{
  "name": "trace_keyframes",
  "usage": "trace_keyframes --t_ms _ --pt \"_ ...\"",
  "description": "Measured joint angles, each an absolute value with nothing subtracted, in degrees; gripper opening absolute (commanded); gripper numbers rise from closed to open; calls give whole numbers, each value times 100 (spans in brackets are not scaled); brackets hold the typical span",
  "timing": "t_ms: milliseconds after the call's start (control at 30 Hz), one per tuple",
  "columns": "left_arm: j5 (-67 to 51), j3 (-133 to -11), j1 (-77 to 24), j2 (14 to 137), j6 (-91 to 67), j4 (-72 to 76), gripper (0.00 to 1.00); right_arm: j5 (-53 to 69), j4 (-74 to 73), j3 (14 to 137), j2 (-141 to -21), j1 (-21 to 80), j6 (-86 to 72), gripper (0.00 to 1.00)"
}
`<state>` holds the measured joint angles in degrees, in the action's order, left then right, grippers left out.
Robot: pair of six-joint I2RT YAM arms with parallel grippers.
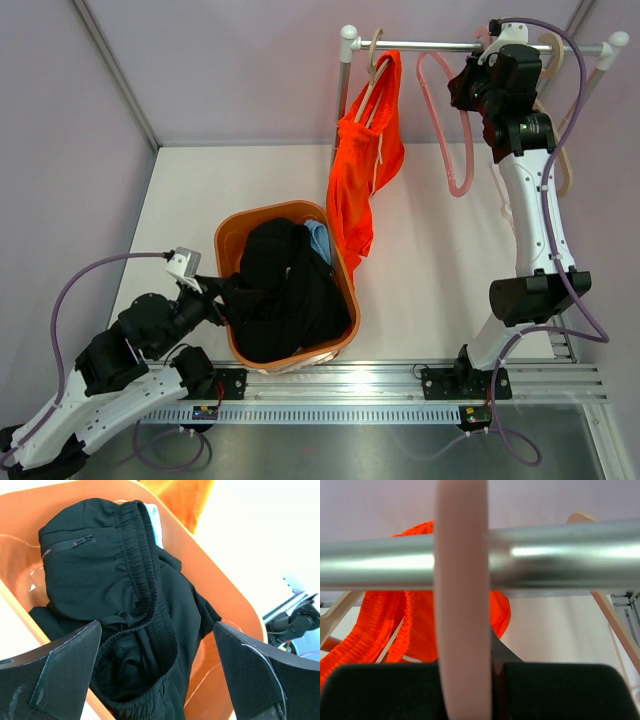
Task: Remove the shorts from the hanger
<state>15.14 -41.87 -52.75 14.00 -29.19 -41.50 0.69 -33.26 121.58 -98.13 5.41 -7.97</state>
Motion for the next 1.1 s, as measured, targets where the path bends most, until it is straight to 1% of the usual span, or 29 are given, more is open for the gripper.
trace_keyframes --t_ms 400,733,867,933,1000,1033,1100 --pt "1275 -4099 -5306 1118 -2917 -4106 99 47 -2797 12217 -10250 397 -198 0" --pt "1236 -4077 -5367 1118 -2917 -4101 99 -141 -2082 11675 -10151 163 -117 1" --pt "1236 -4077 -5380 1118 -2917 -4101 99 -217 -1984 11537 -10075 137 -104 6" --pt "1236 -4077 -5395 1118 -2917 -4101 99 -246 -1970 11504 -10051 137 -106 13" --pt "1238 -4077 -5417 1118 -2917 -4101 99 -261 -1970 11487 -10038 134 -110 18" --pt "1238 -4077 -5433 1118 -2917 -4101 99 -281 -1970 11480 -10033 132 -115 23" --pt "1238 -4077 -5457 1120 -2919 -4104 99 -331 -1992 11463 -10020 132 -126 27"
